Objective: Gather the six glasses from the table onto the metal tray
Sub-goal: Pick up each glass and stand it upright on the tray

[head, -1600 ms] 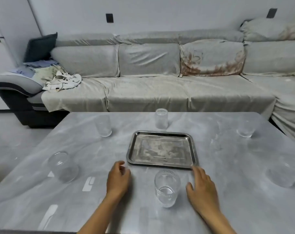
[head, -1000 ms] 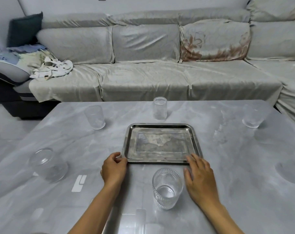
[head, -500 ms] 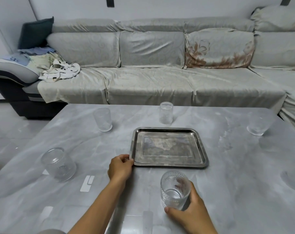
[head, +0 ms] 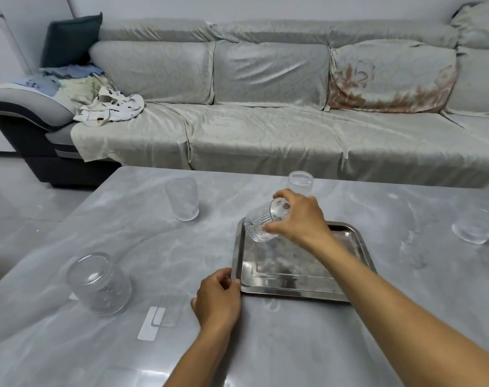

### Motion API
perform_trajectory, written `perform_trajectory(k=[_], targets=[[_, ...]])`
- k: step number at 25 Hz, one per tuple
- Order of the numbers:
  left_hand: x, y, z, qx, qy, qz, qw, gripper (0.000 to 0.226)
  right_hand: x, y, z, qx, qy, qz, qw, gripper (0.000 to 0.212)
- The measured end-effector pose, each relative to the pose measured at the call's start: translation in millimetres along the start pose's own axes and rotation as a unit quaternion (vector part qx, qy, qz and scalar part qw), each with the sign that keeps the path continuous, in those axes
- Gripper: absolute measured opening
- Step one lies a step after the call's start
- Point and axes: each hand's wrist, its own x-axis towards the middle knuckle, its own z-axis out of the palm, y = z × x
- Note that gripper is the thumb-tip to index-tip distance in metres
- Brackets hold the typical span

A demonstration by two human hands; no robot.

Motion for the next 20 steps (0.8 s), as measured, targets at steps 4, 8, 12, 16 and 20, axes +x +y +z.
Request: perform_trajectory(k=[4,8,12,16,20], targets=[[0,4,-2,-0.011,0.001,-0.01,1.0,0.024,20,1,37,-0.074,-0.041,-0.026,0.996,0.076],[2,3,0,-0.007,0.018,-0.012,1.0,0.041,25,-1,46,-0.087,-0.027,-0.043,0.995,0.065],[0,4,0,0.0,-0.02,-0.023,1.0,0.034,20,4,51,-0.083,-0.032,-0.062,0.994,0.06],[2,21,-37,-0.078,-0.066,-0.026,0.994,0.027,-13,11,55,-0.076,0.018,-0.09,0.993,0.074],[36,16,-140,0.193,0.207,0.214,0.935,0.05,-84,13,65,0.007,0.08,-0.13,0.988,0.055]])
